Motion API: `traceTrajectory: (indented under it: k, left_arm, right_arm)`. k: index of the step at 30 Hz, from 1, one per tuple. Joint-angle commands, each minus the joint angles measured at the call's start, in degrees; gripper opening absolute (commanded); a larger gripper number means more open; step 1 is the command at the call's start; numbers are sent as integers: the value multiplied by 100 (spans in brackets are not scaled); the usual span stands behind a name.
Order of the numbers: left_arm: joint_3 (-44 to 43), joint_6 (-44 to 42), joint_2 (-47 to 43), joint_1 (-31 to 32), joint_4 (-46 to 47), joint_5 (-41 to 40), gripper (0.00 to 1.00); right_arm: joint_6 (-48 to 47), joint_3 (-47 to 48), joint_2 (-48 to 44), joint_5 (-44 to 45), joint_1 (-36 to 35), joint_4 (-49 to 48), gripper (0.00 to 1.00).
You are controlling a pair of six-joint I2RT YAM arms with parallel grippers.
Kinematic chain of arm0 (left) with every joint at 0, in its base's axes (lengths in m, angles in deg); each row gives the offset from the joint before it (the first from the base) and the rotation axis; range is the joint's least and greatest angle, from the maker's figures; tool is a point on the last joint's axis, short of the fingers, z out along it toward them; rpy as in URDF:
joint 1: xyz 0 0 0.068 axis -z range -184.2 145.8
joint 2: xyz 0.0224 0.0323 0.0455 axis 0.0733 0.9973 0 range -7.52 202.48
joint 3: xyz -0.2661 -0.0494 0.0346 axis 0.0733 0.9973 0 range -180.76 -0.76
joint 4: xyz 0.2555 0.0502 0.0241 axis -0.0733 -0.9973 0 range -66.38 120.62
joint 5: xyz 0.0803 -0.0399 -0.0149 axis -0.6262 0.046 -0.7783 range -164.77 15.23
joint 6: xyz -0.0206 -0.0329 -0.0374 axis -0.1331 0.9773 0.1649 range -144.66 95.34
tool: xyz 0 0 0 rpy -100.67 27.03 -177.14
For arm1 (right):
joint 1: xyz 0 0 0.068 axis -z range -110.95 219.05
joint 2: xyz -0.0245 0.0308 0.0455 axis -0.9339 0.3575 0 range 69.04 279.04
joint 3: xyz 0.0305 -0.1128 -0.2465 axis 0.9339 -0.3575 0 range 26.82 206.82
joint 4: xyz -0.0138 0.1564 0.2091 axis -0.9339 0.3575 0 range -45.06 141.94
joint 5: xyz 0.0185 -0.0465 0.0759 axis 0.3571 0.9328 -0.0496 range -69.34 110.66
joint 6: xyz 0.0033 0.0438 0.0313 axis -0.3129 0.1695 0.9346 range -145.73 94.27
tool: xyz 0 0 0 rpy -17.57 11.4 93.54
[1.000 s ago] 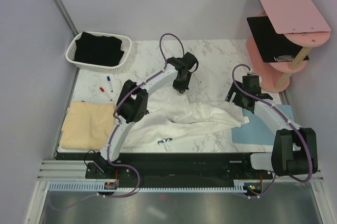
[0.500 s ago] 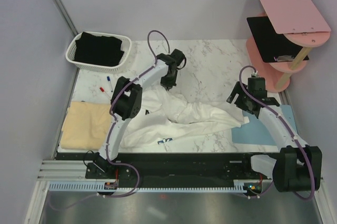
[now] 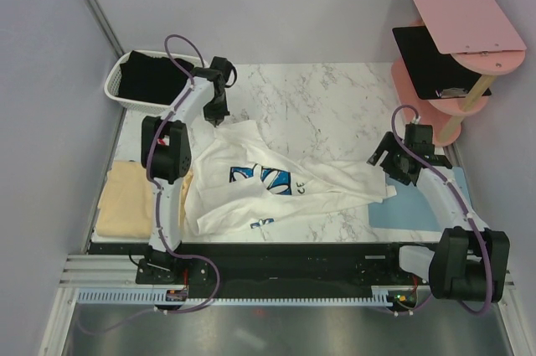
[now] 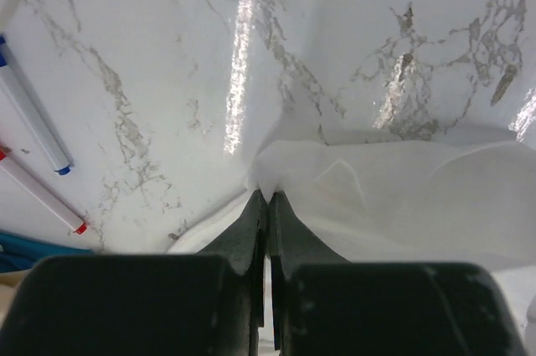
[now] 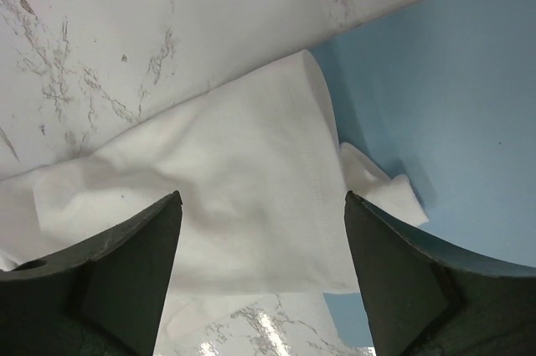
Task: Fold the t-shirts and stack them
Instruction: Flatten out the tshirt
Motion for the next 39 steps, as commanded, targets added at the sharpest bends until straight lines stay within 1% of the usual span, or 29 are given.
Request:
traceTrajectory:
  k: [1,4,8,9,10,11,15,21,30,31,34,37,38,39]
  left_arm:
    - [41,50,-501,-244,-50,-314,2]
    - [33,33,-624,-447,-59,-315,2]
    - [-55,-29,-660,-544,-67,-288,2]
    - [-64,-38,-669,-544,-59,-244,2]
    - [-73,-46,-651,-544,-59,-244,2]
    - [-64,-47,-642,-544,-67,-244,2]
    - [-55,-29,-598,-544,-67,-174,2]
    - [-47,-55,-590,-544,-59,-112,2]
    - [-38,-82,-555,-535,-59,-42,2]
    - [-29,-82,-554,-535,-59,-42,2]
    - [-11,-73,-554,-527,-59,-42,2]
    - [-2,-82,-537,-509,-59,-33,2]
    - [6,-73,-537,-509,-50,-33,2]
    - [15,-82,-528,-500,-50,-33,2]
  right_arm:
    - [-23,68,114,-354,183,-57,85]
    - [-41,15,131,-451,236,-74,84]
    - [-67,-82,184,-565,263,-66,81]
    - [-110,-99,193,-574,263,-57,74]
    - [-154,-143,193,-566,280,4,69]
    - [-181,-170,184,-557,298,31,67]
    - [-295,-345,114,-679,464,128,67]
    - [-217,-600,35,-1285,474,181,64]
    - [-102,-864,-115,-1726,474,137,63]
    - [-102,-890,-115,-1769,474,128,60]
    - [-76,-925,-132,-1848,474,32,58]
    - [-6,-987,-132,-1884,474,-135,54]
    - [-14,-1005,-63,-1919,474,-197,51]
    - [-14,-1022,-19,-1963,474,-345,45]
